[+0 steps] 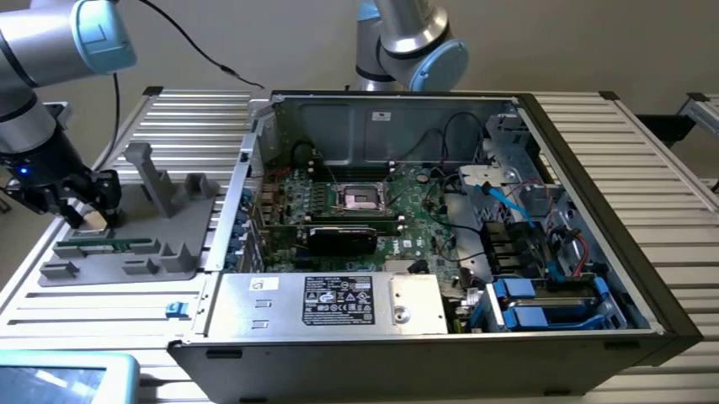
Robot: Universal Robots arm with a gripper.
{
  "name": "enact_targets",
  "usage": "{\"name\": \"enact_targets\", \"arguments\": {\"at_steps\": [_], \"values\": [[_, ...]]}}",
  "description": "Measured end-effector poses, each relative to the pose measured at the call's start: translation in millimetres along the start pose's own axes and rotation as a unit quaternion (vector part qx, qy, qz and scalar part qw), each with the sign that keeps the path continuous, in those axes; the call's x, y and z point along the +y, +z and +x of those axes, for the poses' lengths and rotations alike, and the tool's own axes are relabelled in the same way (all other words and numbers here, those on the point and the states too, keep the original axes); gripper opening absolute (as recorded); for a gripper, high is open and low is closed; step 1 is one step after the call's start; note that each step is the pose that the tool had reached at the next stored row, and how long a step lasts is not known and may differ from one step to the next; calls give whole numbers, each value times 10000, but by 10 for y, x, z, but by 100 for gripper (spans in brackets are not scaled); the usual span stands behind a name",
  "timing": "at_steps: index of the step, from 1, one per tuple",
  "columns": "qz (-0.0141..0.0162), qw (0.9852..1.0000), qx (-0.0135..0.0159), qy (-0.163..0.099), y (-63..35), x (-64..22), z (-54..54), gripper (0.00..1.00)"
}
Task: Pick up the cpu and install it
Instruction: 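Pick up the cpu and move it towards the insertion slot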
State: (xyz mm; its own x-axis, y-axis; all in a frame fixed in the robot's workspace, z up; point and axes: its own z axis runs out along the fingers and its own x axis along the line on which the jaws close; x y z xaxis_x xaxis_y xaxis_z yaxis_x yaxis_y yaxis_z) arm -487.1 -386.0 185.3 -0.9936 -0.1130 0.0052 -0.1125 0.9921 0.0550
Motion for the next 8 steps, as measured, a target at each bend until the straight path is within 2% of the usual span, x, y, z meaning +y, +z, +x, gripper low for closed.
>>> {"name": "enact_targets", "arguments": {"at_steps": [8], "values": [[0, 10000, -1, 0, 2, 0, 0, 56]]}}
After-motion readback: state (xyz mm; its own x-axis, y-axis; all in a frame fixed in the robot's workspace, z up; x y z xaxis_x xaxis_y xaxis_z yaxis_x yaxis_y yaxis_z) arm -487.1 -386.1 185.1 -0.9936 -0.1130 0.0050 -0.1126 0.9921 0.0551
